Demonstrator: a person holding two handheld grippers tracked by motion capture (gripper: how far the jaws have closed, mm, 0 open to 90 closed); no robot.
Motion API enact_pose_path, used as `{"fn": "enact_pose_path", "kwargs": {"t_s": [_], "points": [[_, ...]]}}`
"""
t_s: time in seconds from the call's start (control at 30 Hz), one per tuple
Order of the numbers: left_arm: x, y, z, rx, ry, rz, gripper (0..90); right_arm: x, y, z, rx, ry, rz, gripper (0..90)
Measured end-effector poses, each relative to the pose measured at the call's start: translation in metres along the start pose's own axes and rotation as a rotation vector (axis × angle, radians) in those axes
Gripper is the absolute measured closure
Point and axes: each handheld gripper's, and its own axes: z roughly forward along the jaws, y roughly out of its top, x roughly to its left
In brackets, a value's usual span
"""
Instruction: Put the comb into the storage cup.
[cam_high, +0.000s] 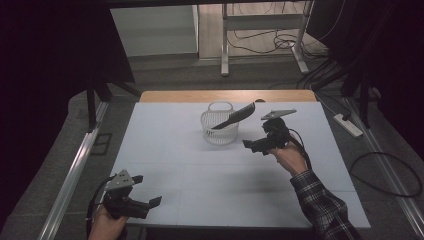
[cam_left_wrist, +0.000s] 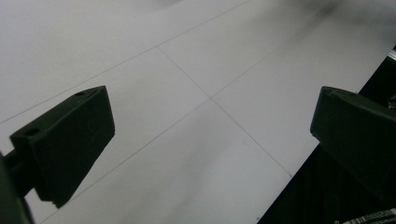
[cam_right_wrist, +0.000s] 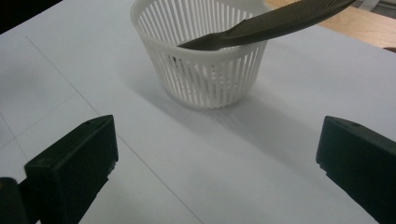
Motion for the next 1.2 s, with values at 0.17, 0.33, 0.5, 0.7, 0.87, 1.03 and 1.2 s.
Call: {"fn": "enact_pose_path", "kwargs": {"t_s": [0.17,0.33,0.5,0.7,0.87,1.03,1.2], "points": [[0.000,0.000,0.000,0.002,0.000,0.004,0.0,0.002,-0.003,-0.002,0.000,0.004,-0.002,0.0],[0.000,0.000,0.000,0.004,0.003,0.005,0.0,0.004,-0.006,-0.006,-0.002,0.011,-0.001,0.0],[-0.001,0.000,0.000,0.008,0.003,0.007,0.0,0.006,-0.008,-0.009,0.010,0.011,0.019,0.0],[0.000,0.000,0.000,0.007,0.002,0.006,0.0,0.010,-0.011,-0.012,0.013,0.003,0.003,0.0],[0.000,0.000,0.000,0.008,0.001,0.009,0.0,0.012,-0.012,-0.014,0.011,0.005,0.004,0.0],[0.000,0.000,0.000,0.006,0.001,0.008,0.0,0.012,-0.017,-0.014,0.016,0.011,-0.003,0.0],[0.000,0.000,0.000,0.006,0.001,0.008,0.0,0.014,-0.020,-0.015,0.017,0.010,-0.013,0.0]]}}
